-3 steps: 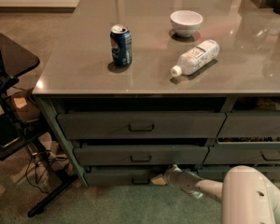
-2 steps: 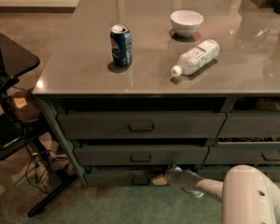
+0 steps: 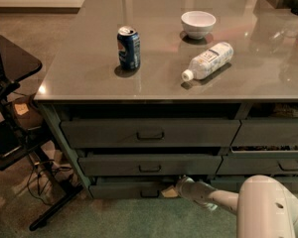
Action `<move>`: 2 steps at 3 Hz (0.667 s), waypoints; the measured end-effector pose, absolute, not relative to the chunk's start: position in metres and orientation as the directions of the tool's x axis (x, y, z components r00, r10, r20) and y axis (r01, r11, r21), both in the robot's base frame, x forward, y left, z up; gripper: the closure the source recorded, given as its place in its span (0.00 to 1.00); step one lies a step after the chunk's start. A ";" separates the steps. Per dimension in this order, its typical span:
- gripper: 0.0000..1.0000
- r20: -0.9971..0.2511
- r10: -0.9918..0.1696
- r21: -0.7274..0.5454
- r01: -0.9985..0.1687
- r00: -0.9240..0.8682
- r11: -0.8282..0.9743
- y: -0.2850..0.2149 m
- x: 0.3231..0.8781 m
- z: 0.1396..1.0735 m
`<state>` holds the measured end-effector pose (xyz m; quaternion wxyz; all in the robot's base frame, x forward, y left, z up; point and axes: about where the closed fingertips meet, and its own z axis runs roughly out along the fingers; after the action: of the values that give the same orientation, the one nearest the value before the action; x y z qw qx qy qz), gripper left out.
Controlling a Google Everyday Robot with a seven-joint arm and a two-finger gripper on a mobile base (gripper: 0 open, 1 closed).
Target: Open bottom drawer
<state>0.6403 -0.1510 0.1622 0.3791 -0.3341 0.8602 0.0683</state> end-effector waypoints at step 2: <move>1.00 -0.696 -0.522 -0.138 -0.621 -0.493 0.771 -0.156 0.635 0.167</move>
Offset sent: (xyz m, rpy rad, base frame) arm -0.4050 -0.2559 0.1072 -0.0731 -0.0295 -0.4574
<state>0.6346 -0.1558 0.1667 0.3787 -0.3317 0.8615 0.0658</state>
